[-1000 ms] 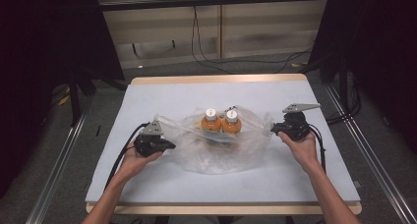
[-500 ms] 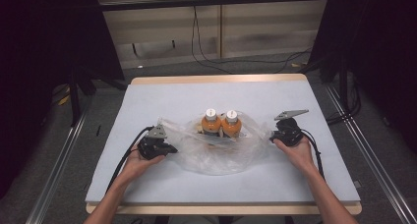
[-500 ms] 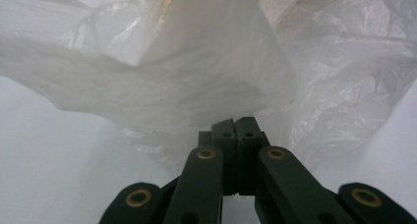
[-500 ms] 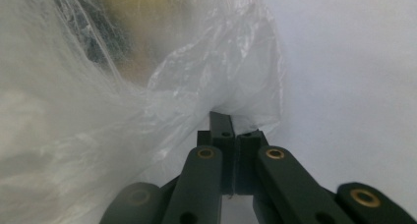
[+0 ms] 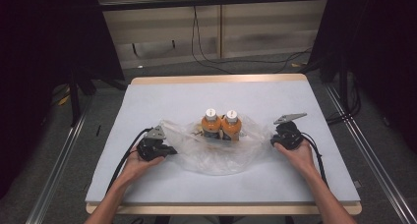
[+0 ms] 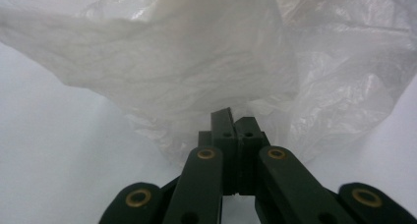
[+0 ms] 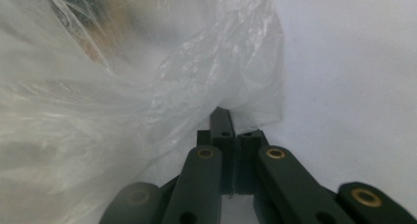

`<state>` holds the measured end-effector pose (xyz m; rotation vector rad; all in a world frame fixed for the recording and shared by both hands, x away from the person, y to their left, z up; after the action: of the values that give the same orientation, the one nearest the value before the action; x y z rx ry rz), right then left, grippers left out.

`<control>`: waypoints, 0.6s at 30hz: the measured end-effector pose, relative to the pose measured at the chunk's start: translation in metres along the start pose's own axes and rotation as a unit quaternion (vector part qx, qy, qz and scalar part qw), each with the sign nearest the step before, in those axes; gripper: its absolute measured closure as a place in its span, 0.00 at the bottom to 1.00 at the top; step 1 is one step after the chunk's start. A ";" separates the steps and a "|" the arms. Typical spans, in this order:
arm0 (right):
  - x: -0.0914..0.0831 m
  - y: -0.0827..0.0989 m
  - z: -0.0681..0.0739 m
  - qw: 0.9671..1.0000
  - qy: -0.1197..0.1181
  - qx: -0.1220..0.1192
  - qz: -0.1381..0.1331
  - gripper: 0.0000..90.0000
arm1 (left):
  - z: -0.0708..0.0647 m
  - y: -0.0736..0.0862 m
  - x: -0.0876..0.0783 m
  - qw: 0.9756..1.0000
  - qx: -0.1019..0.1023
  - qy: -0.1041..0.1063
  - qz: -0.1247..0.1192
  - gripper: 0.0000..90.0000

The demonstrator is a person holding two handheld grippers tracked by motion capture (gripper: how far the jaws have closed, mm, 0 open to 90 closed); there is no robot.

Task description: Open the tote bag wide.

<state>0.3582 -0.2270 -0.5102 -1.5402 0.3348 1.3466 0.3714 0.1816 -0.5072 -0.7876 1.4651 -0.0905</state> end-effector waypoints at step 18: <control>-0.041 0.011 0.017 0.997 -0.035 -0.009 -0.075 0.38 | -0.019 0.010 -0.040 0.997 -0.026 -0.007 -0.079 0.69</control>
<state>0.3261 -0.2342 -0.4785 -1.4972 0.1609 1.2859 0.3445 0.2015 -0.4768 -0.9439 1.3949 -0.1657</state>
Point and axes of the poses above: each handheld gripper's, and its own axes: x roughly forward along the jaws, y roughly out of its underside, z roughly to its left, the point moved 4 cm from there along x, roughly forward along the jaws, and after that the axes turned 14 degrees about z, right-handed, at the moved point
